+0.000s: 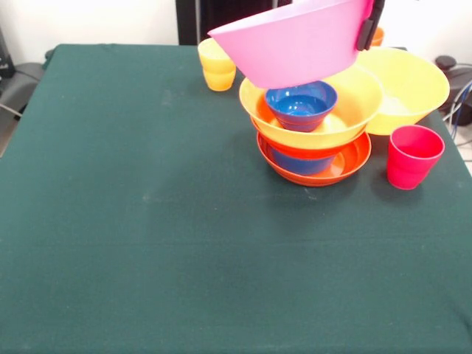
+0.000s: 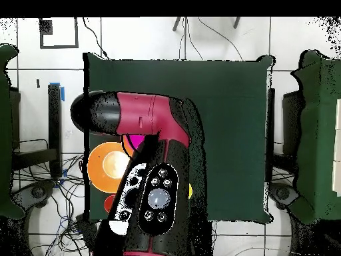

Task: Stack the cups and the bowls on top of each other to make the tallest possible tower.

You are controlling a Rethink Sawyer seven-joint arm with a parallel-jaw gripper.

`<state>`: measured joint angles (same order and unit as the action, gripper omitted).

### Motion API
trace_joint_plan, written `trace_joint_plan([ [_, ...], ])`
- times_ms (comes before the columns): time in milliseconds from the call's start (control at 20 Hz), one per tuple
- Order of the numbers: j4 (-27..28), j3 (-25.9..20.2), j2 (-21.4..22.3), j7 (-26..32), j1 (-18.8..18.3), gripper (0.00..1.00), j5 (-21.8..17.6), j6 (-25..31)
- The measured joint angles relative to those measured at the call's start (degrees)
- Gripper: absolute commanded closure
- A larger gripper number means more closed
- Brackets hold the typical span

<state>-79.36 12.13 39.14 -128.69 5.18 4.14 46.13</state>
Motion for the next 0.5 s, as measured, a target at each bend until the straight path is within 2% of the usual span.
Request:
trace_joint_plan([
  [500,0.0,1.2,-1.5,0.0,0.1,1.00,0.7,-1.2],
])
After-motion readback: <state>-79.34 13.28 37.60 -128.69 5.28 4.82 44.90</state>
